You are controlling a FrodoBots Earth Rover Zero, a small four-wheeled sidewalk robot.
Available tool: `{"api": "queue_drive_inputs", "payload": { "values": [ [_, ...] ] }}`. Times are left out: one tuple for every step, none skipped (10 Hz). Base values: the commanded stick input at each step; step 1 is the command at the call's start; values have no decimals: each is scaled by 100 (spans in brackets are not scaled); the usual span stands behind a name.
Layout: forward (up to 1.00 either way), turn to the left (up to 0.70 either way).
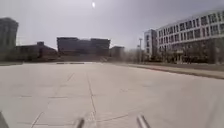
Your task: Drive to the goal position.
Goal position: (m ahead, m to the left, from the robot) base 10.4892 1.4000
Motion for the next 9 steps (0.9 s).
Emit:
{"api": "queue_drive_inputs", "payload": {
  "values": [
    [70,0],
    [70,0],
    [70,0],
    [70,0],
    [70,0],
    [70,0],
    [70,0],
    [70,0],
    [70,0]
  ]
}}
